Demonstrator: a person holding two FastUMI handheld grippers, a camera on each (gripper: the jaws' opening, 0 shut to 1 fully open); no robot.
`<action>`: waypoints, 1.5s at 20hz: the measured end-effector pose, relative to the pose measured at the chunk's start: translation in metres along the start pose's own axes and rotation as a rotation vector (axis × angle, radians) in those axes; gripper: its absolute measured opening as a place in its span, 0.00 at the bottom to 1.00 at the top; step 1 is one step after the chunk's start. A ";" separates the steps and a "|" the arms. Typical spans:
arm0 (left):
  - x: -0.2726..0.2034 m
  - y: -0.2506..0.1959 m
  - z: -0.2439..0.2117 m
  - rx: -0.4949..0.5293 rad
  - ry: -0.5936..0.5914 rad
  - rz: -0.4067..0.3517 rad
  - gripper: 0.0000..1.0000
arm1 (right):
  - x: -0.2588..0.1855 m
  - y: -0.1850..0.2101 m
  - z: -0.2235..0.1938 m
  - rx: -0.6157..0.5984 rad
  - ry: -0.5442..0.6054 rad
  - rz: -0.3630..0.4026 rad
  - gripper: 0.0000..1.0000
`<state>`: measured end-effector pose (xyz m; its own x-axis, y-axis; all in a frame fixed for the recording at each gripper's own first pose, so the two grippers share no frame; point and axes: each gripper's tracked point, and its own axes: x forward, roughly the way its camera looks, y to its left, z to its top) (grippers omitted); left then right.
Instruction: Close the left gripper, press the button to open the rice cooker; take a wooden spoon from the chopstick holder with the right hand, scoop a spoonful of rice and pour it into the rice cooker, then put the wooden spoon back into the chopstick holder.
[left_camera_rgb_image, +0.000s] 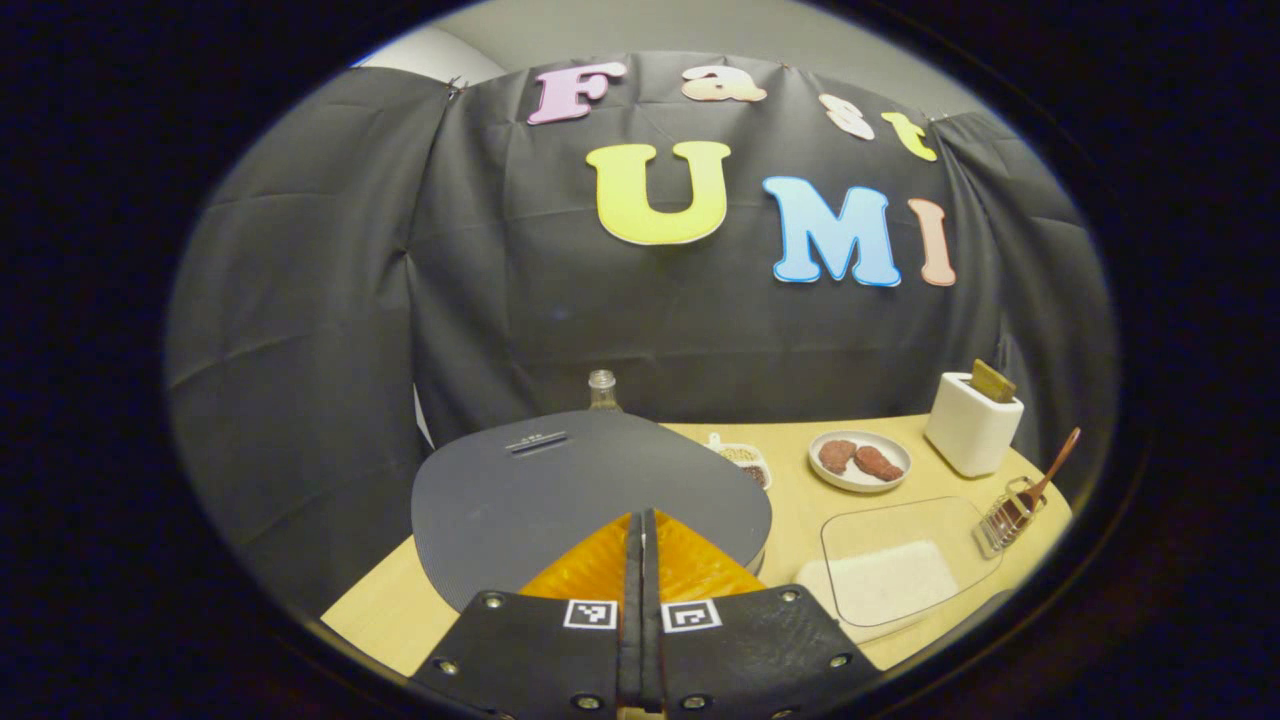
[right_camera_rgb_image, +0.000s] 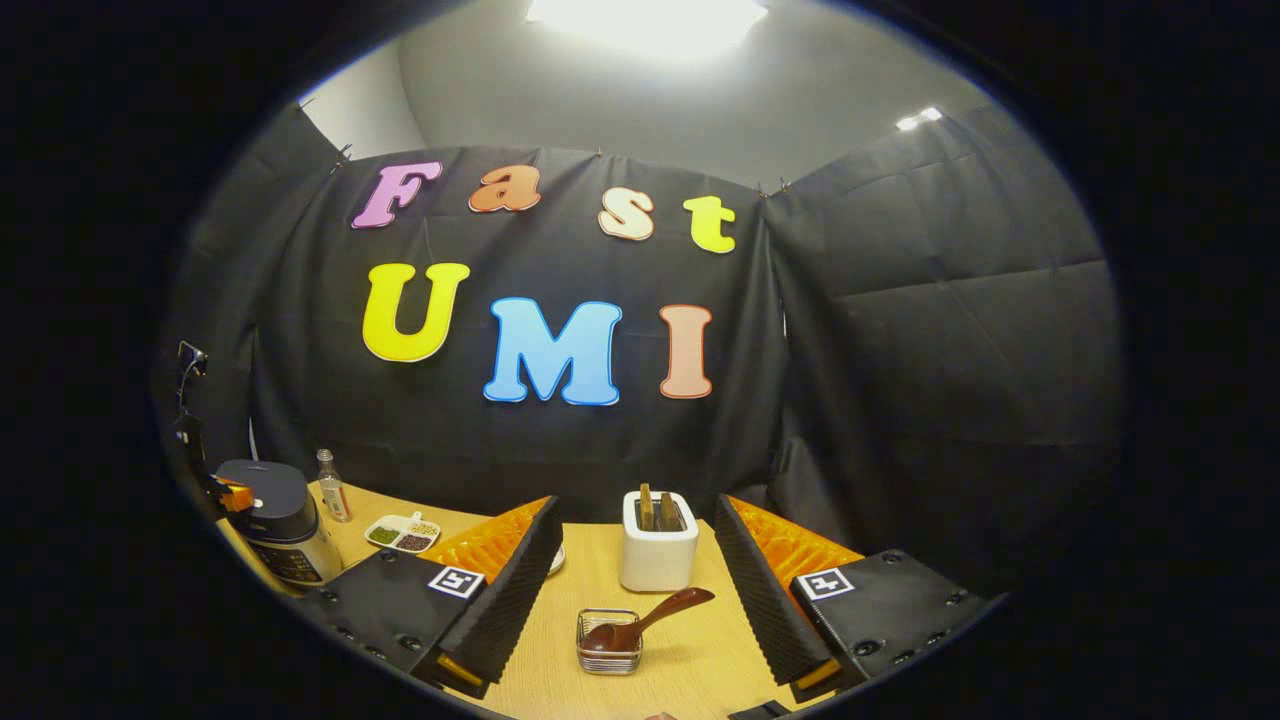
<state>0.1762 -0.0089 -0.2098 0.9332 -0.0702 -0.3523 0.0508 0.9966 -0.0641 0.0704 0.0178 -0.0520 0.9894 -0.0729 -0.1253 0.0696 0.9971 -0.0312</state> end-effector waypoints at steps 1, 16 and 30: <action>0.001 0.000 -0.003 0.008 0.006 0.008 0.02 | 0.000 0.003 -0.002 -0.003 0.005 0.003 0.98; -0.020 0.007 0.085 0.026 -0.184 0.079 0.00 | 0.000 0.008 0.014 0.002 -0.039 0.055 0.98; -0.167 0.016 0.173 0.011 -0.396 0.135 0.80 | 0.060 -0.051 -0.064 0.189 0.122 0.033 0.94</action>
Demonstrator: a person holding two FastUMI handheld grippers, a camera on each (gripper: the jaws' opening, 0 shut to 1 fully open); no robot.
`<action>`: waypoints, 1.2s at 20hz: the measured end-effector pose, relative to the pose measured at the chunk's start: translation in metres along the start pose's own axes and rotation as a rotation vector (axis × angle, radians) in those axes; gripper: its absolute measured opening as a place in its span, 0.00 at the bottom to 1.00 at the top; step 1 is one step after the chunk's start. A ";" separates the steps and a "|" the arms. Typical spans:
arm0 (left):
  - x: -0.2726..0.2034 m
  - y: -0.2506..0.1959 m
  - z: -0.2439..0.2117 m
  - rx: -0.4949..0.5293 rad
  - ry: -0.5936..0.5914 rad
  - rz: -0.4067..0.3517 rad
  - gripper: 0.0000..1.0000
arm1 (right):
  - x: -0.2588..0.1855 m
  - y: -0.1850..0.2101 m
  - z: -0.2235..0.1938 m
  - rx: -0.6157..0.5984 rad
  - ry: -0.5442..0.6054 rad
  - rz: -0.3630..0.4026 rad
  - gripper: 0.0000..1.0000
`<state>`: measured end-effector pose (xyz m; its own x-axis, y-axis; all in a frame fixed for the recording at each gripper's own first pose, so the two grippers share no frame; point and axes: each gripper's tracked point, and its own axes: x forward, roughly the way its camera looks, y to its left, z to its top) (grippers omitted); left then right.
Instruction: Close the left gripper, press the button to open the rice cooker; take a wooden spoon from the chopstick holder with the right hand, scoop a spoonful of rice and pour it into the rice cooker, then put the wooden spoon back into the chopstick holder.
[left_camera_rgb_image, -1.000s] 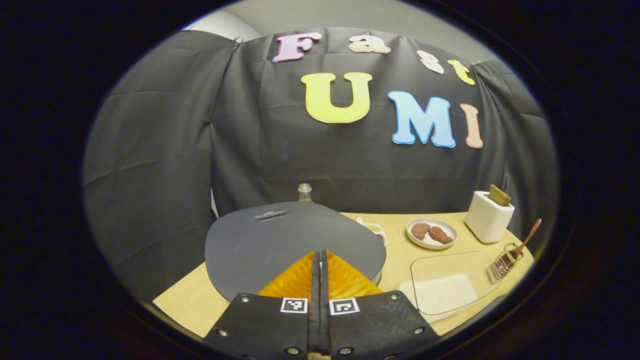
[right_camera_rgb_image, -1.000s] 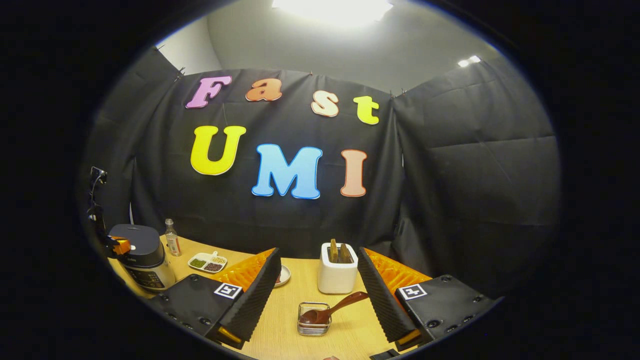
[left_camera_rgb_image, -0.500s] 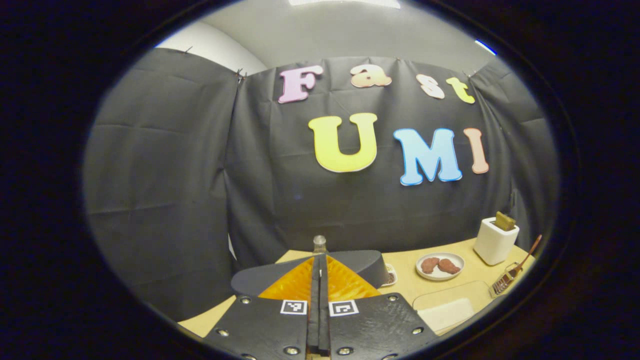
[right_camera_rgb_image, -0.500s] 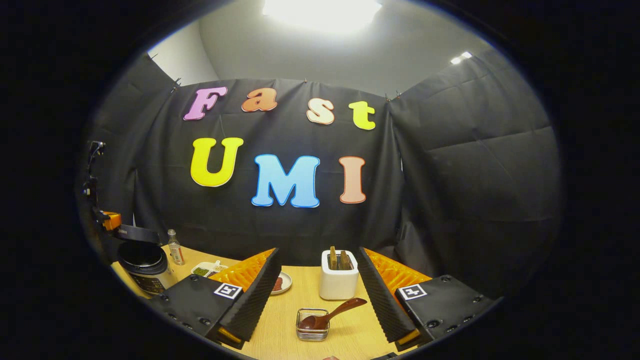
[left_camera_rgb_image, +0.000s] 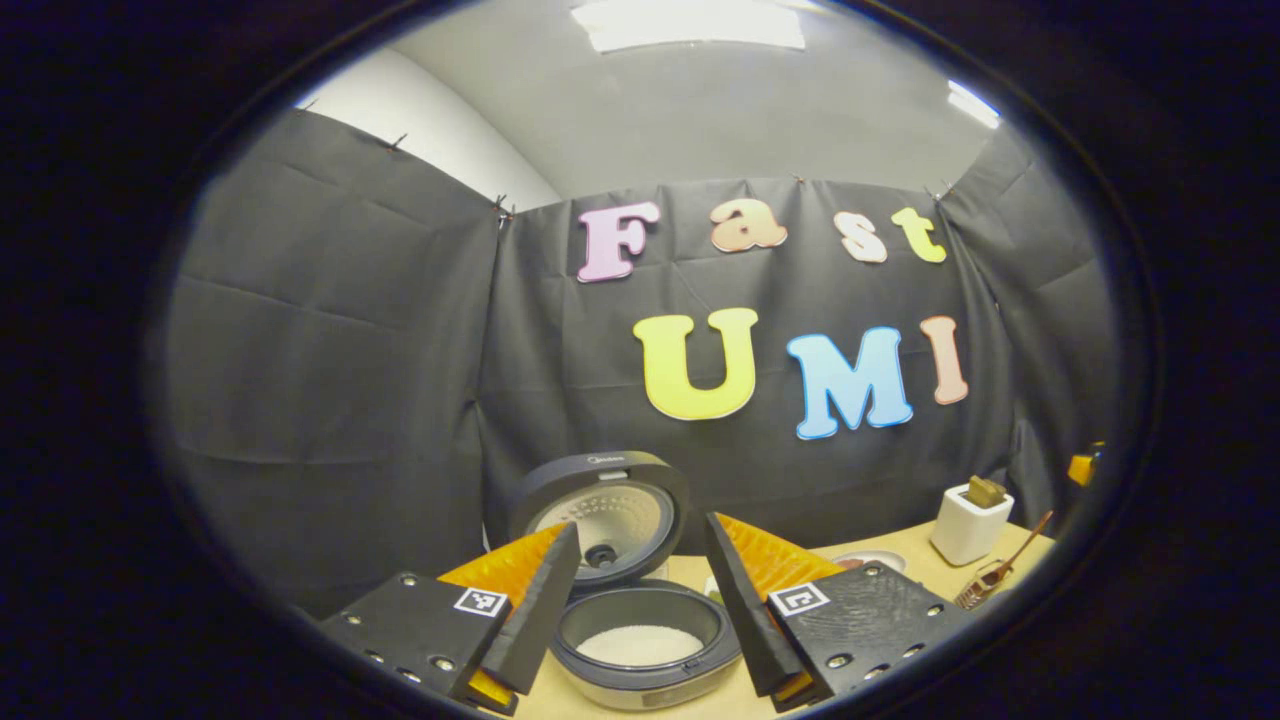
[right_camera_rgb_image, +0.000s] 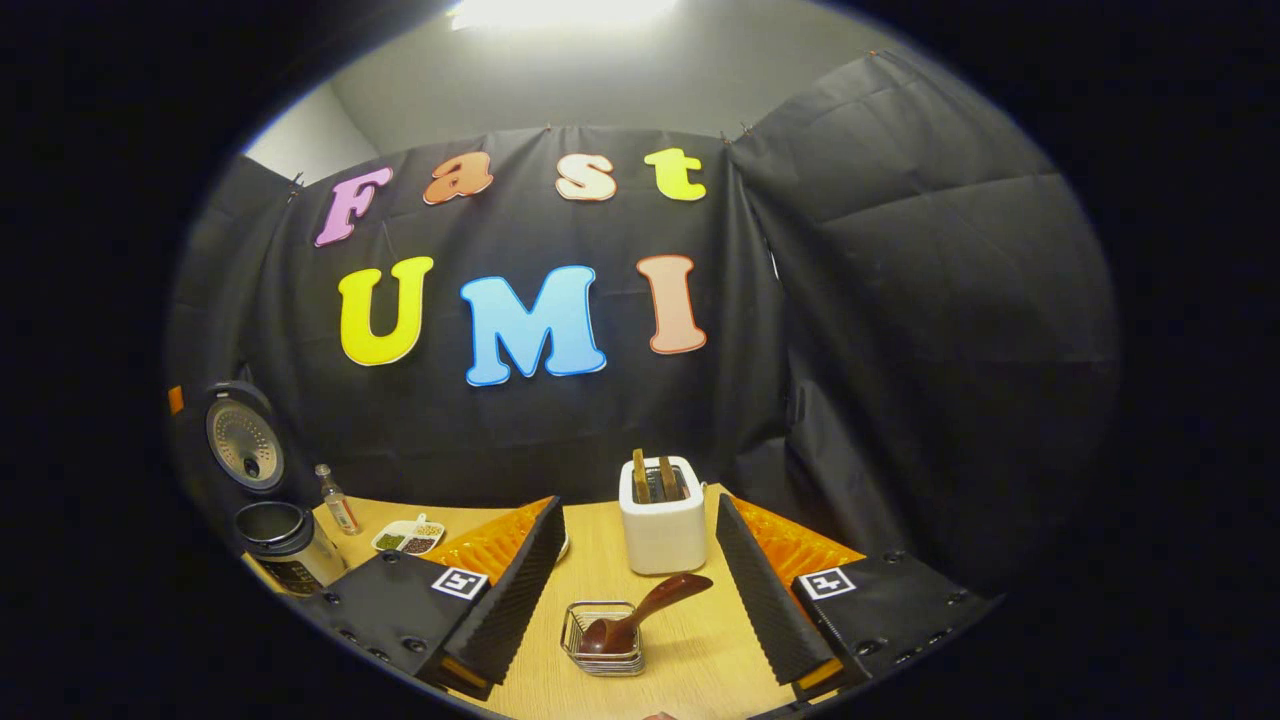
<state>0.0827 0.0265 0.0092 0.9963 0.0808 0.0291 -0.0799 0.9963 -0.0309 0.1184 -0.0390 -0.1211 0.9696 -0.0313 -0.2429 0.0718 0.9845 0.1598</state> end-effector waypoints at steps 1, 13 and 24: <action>-0.008 0.001 0.002 -0.003 0.004 0.001 0.79 | 0.008 -0.004 -0.009 0.017 0.026 -0.002 0.98; -0.056 0.025 -0.001 0.065 0.037 0.059 0.79 | 0.051 -0.008 -0.113 0.289 0.350 0.021 0.98; -0.062 0.060 -0.009 0.051 0.052 0.125 0.80 | 0.069 0.015 -0.150 0.425 0.476 0.029 0.21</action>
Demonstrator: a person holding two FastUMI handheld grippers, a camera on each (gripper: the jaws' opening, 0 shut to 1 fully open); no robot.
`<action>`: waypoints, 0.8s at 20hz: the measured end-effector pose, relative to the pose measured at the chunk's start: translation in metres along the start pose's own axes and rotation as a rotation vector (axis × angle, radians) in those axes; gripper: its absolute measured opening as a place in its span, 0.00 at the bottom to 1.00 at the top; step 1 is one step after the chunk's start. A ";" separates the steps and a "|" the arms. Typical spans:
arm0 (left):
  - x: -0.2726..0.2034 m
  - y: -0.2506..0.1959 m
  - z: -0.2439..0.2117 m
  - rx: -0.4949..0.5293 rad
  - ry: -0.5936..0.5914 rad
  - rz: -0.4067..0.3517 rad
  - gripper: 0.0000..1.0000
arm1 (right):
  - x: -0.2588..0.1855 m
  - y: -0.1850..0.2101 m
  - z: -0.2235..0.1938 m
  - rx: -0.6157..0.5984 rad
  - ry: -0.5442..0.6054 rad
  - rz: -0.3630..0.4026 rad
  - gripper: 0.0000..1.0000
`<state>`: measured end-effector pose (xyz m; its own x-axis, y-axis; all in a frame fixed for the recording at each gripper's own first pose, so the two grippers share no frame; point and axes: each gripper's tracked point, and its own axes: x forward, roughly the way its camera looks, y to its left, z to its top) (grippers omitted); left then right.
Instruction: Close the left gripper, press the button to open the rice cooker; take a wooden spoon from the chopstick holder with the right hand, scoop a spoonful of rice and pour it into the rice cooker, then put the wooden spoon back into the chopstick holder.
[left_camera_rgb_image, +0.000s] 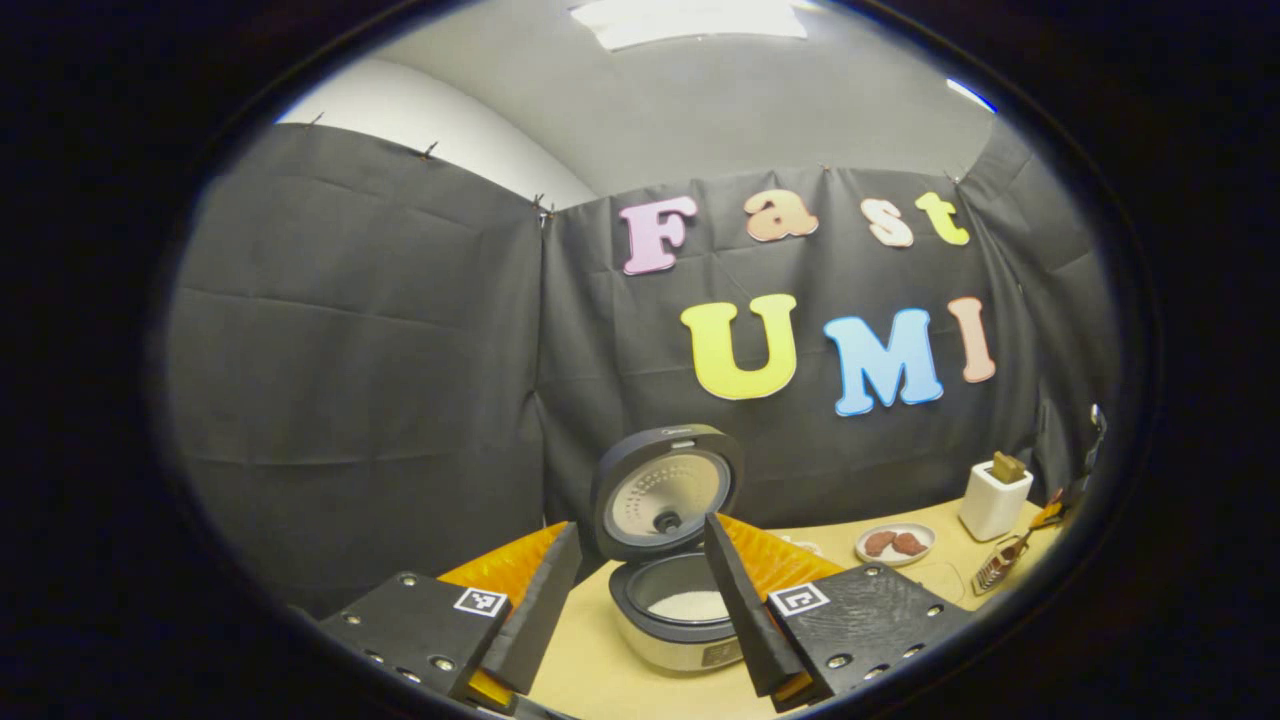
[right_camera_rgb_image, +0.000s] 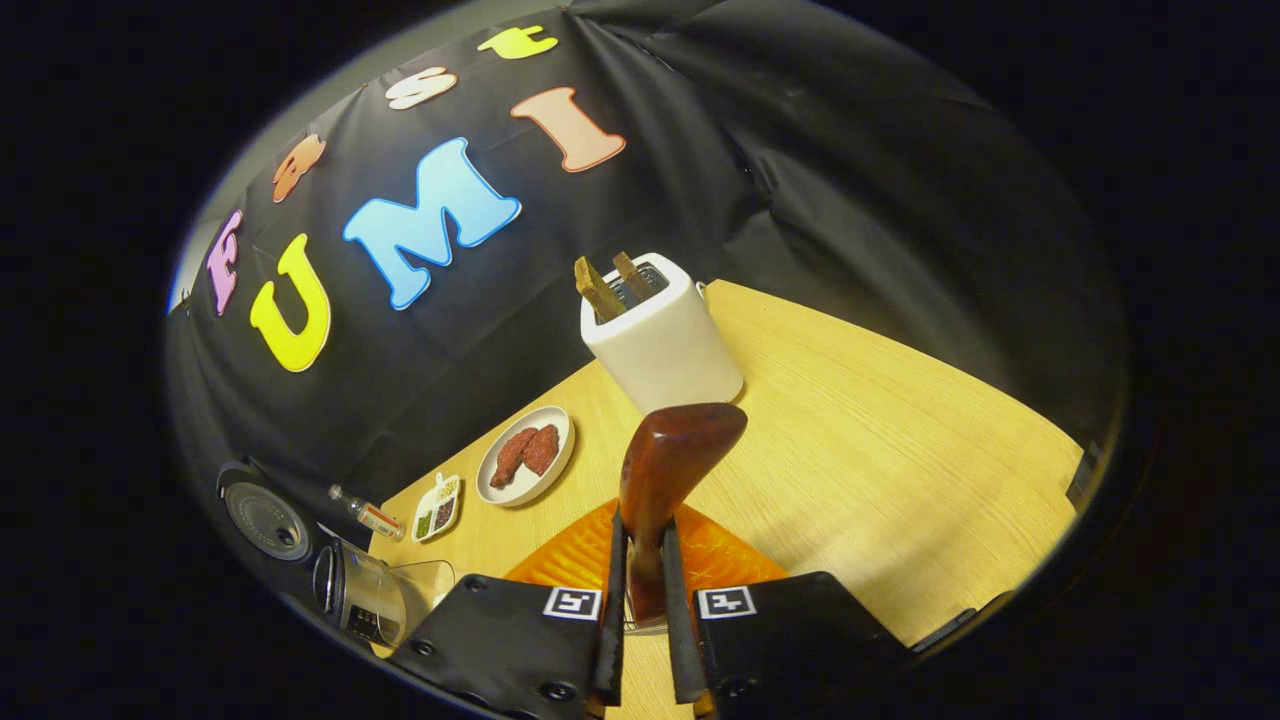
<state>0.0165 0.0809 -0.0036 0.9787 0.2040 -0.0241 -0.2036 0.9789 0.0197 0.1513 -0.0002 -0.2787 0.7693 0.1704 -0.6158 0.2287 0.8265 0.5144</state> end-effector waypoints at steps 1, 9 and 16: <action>0.002 0.003 -0.002 -0.001 0.001 0.003 0.79 | 0.012 -0.006 -0.004 -0.028 -0.013 -0.035 0.14; 0.024 0.012 -0.011 -0.024 0.002 0.006 0.80 | -0.032 0.030 0.026 -0.197 -0.074 -0.027 0.11; 0.049 0.018 -0.028 -0.050 0.019 -0.016 0.79 | -0.061 0.094 0.048 -0.329 -0.174 0.043 0.11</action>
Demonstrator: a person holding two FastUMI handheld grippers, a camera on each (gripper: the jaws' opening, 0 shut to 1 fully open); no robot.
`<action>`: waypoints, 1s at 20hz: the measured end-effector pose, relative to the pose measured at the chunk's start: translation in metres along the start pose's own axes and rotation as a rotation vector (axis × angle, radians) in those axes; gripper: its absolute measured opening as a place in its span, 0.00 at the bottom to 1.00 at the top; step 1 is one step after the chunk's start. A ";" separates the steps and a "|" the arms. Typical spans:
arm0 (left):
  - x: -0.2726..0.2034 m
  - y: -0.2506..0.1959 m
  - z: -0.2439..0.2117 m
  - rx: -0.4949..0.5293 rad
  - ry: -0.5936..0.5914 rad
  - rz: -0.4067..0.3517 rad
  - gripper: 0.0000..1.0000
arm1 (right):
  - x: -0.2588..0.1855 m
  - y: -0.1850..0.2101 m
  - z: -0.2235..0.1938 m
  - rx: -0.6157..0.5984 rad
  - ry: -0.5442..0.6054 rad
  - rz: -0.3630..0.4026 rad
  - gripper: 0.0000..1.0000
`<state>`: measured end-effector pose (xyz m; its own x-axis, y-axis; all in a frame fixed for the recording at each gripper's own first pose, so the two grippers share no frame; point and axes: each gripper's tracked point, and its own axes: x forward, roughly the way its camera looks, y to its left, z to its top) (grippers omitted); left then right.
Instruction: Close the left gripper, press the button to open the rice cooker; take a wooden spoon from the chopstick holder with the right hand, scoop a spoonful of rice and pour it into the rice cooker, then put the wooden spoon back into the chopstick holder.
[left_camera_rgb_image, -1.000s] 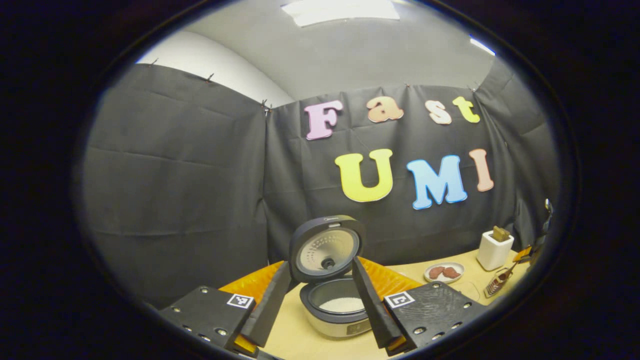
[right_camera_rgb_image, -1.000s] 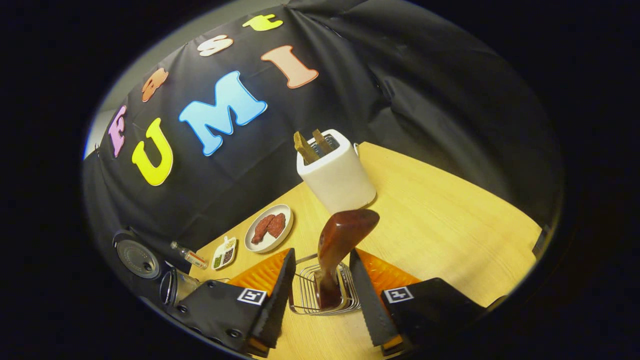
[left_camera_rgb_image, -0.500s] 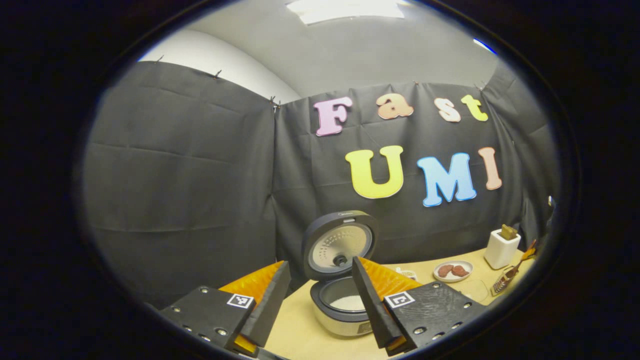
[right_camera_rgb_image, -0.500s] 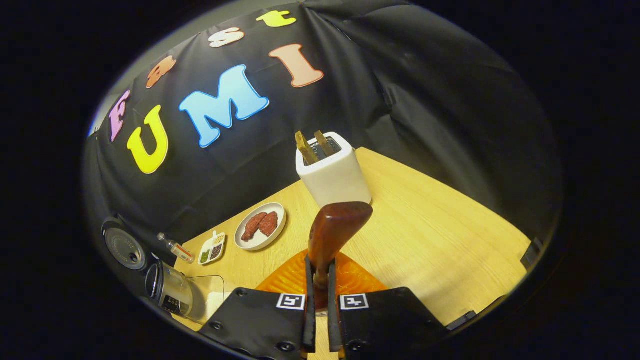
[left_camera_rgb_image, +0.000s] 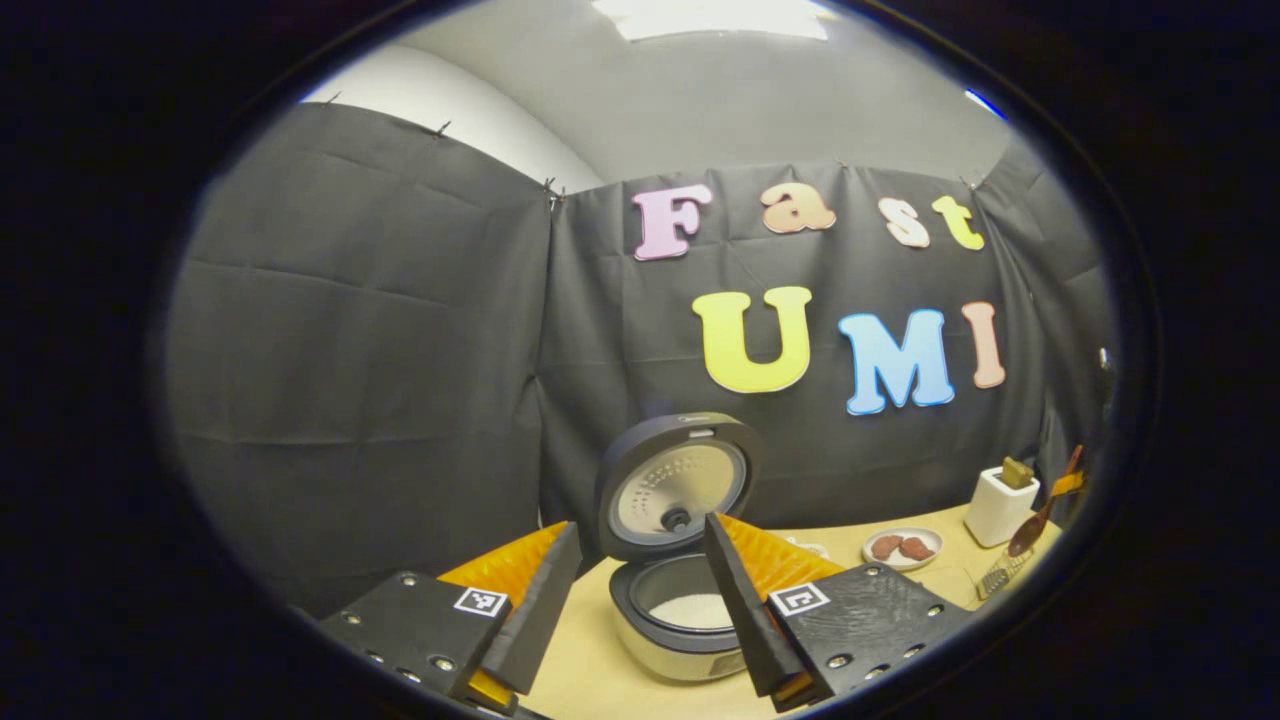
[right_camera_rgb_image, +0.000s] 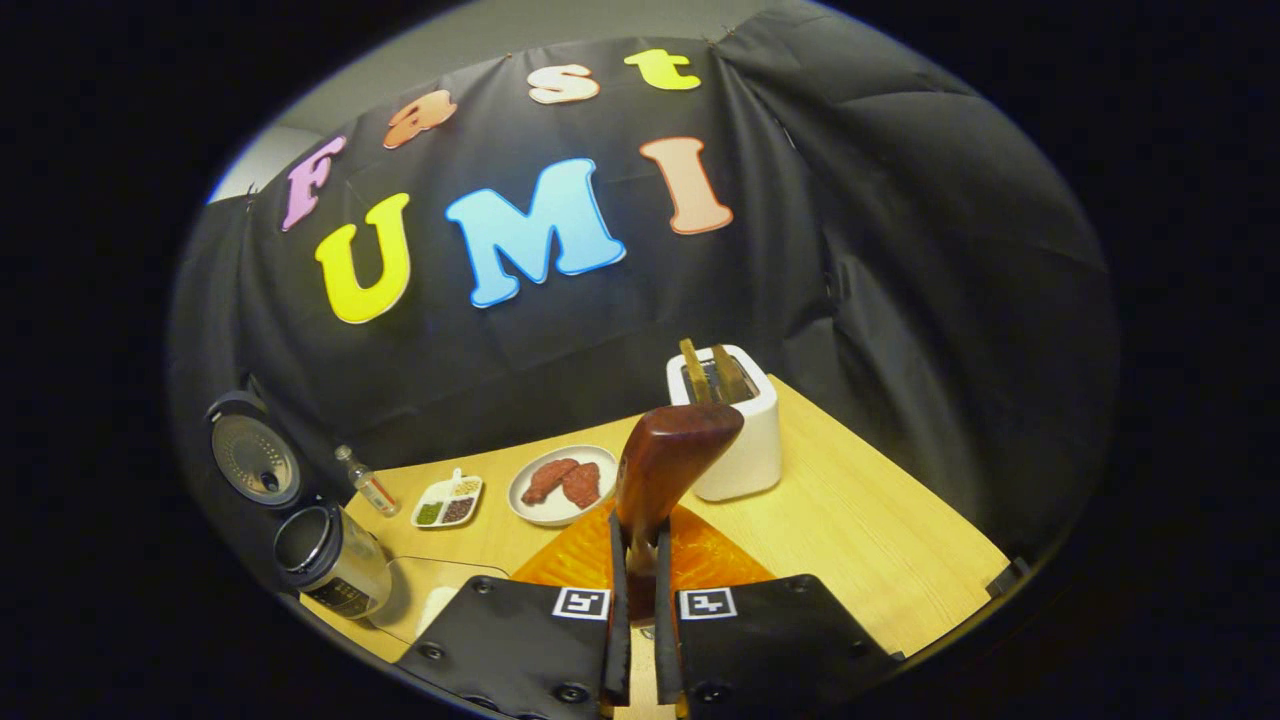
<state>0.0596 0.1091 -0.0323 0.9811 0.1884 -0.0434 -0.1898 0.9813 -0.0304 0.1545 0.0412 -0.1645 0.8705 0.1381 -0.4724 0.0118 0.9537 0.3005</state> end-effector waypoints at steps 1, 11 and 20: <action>0.004 0.001 -0.001 -0.004 0.002 -0.003 0.79 | -0.001 0.009 0.003 -0.007 -0.008 0.008 0.11; 0.043 0.033 -0.022 -0.010 0.025 -0.004 0.79 | 0.008 0.118 -0.023 -0.083 0.031 0.157 0.11; 0.074 0.067 -0.047 -0.010 0.066 0.004 0.79 | 0.037 0.165 -0.091 -0.273 0.099 0.167 0.11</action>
<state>0.1174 0.1873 -0.0849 0.9758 0.1893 -0.1092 -0.1945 0.9801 -0.0398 0.1440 0.2275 -0.2074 0.7969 0.3114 -0.5177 -0.2713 0.9501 0.1540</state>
